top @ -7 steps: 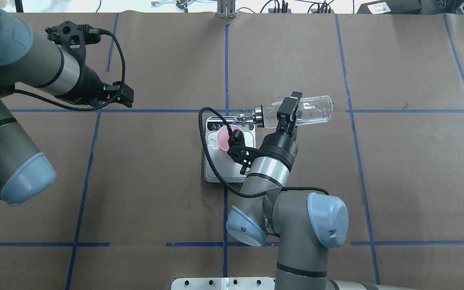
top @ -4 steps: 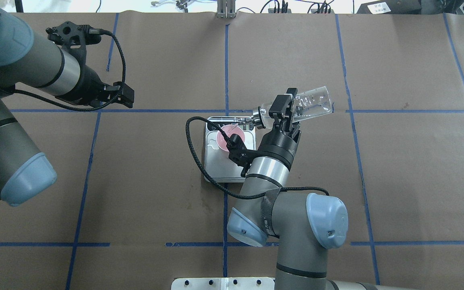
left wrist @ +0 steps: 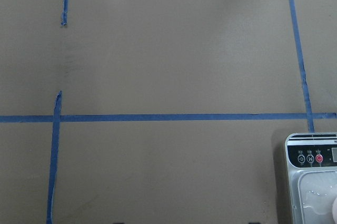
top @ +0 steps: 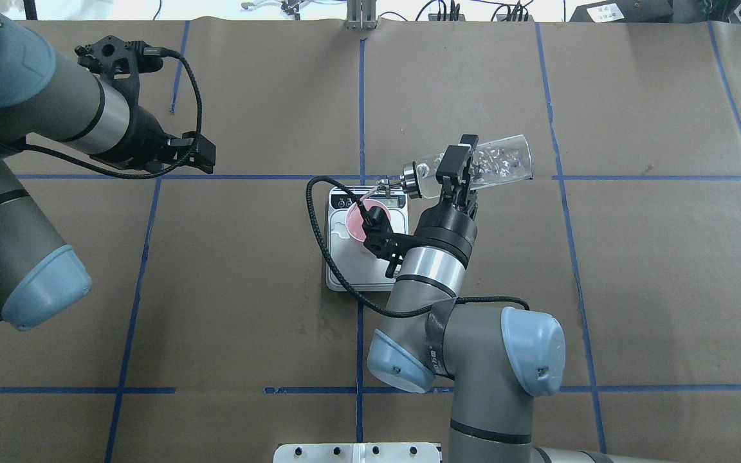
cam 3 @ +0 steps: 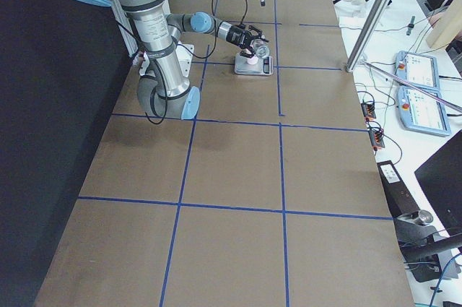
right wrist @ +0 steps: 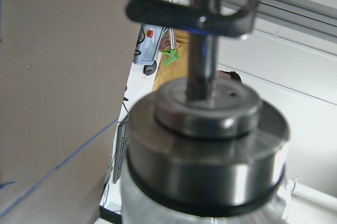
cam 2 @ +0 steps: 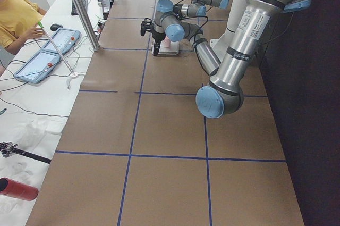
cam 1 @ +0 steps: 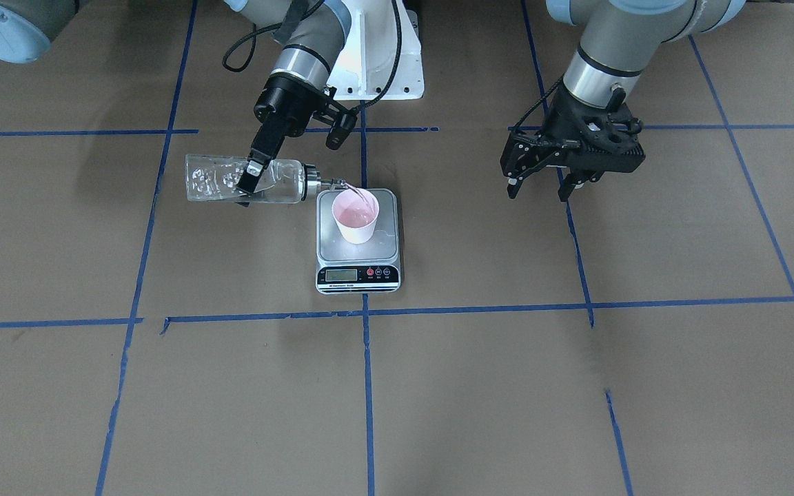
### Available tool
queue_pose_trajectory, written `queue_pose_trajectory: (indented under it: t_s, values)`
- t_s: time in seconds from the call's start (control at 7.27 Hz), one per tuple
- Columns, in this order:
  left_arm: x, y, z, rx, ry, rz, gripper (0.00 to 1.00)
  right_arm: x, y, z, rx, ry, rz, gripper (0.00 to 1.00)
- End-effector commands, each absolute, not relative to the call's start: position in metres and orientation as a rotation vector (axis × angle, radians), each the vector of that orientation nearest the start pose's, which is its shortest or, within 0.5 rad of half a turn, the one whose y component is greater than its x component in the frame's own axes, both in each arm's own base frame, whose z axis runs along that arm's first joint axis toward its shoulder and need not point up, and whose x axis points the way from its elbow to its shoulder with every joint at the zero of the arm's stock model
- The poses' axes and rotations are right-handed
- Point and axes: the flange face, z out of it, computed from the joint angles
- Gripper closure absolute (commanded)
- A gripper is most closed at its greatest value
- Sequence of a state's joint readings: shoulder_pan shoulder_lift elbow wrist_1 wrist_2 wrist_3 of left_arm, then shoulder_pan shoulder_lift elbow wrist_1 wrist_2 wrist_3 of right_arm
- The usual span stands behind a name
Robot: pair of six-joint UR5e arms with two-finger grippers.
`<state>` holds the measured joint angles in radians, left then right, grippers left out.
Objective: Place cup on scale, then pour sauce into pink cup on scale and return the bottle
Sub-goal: 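Tilt the bottle spout down over the pink cup with the right gripper, then turn the bottle upright and carry it back with the right gripper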
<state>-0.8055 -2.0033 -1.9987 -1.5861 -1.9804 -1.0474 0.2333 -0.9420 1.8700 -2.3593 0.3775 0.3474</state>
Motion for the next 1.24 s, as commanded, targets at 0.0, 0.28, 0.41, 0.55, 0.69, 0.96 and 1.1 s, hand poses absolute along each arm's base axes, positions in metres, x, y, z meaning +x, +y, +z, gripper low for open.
queue_pose_trajectory:
  t_s: [0.0, 0.28, 0.41, 0.55, 0.69, 0.96, 1.1]
  values:
    - [0.326, -0.474, 0.232, 0.231, 0.916, -0.081, 0.17, -0.517, -0.354, 0.234, 1.088, 0.514, -0.504, 1.00]
    - [0.326, -0.474, 0.232, 0.230, 0.917, -0.081, 0.17, -0.519, -0.346, 0.249, 1.122, 0.255, -0.257, 1.00]
    - [0.326, -0.474, 0.231, 0.232, 0.919, -0.081, 0.17, -0.525, -0.338, 0.245, 1.144, 0.097, -0.092, 1.00]
    - [0.326, -0.474, 0.232, 0.230, 0.917, -0.082, 0.16, -0.524, -0.335, 0.252, 1.115, -0.025, 0.035, 1.00]
    - [0.326, -0.474, 0.231, 0.231, 0.918, -0.082, 0.16, -0.511, -0.332, 0.259, 1.108, -0.118, 0.148, 1.00]
    - [0.326, -0.474, 0.231, 0.225, 0.919, -0.095, 0.16, -0.480, -0.327, 0.274, 1.013, -0.431, 0.368, 1.00]
    - [0.326, -0.474, 0.231, 0.225, 0.919, -0.097, 0.16, -0.458, -0.342, 0.298, 0.991, -0.488, 0.454, 1.00]
